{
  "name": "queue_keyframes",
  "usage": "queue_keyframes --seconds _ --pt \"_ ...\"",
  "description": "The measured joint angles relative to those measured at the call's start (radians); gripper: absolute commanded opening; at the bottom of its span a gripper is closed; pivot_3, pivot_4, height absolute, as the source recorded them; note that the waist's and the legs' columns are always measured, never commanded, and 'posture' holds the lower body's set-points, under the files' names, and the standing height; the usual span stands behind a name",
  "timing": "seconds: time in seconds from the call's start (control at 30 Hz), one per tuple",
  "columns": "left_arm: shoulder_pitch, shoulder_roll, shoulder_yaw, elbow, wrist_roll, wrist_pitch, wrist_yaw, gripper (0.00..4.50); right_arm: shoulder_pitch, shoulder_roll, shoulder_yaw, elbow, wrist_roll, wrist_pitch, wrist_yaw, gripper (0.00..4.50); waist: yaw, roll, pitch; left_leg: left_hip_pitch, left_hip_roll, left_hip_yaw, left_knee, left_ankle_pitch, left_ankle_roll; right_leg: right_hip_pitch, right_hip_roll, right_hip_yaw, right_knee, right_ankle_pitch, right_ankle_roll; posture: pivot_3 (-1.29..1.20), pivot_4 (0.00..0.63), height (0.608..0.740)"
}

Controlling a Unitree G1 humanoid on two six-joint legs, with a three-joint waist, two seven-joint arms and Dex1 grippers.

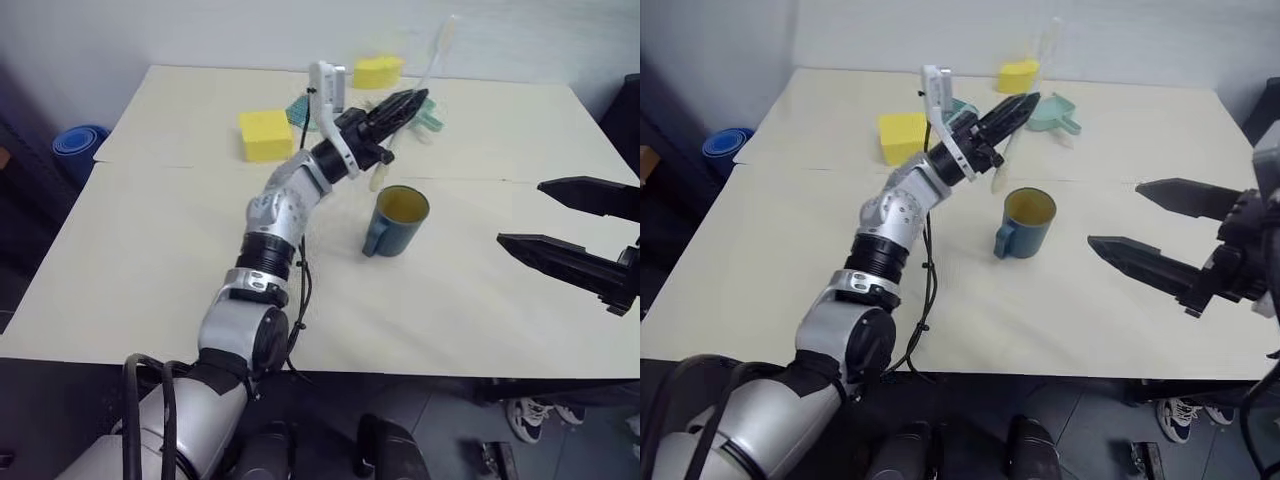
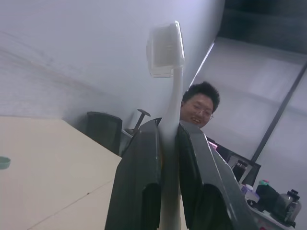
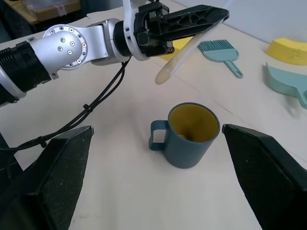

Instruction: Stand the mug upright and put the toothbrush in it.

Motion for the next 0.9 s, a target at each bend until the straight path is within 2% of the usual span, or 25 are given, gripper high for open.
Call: queue_keyframes --seconds 0.4,0.63,0.9 --pt "-0.006 -0.065 -0.025 0.172 0.047 -0.215 -0.051 0.19 0.131 -0.019 -0.192 -0.027 0.174 0.054 -0.097 4.5 0.004 0.0 0.0 0.0 0.0 0.003 0.001 -0.002 0.003 0.0 0.0 0.003 -0.004 0.0 -0.001 0.0 0.15 0.74" --pt "-0.006 -0.095 -0.034 0.269 0.09 -0.35 -0.057 0.19 0.221 0.004 -0.204 -0.039 0.183 0.052 -0.161 4.5 0.003 0.0 0.0 0.0 0.0 0.005 0.001 -0.003 0.005 0.0 0.0 0.004 -0.004 0.0 -0.001 0.0 0.15 0.74" --pt "-0.006 -0.095 -0.024 0.347 0.114 -0.436 -0.051 0.19 0.243 0.004 -0.235 -0.039 0.209 0.042 -0.186 4.5 0.003 0.0 0.0 -0.001 0.0 0.005 0.001 -0.003 0.005 -0.001 0.0 0.005 -0.004 0.0 -0.001 0.0 0.15 0.74"
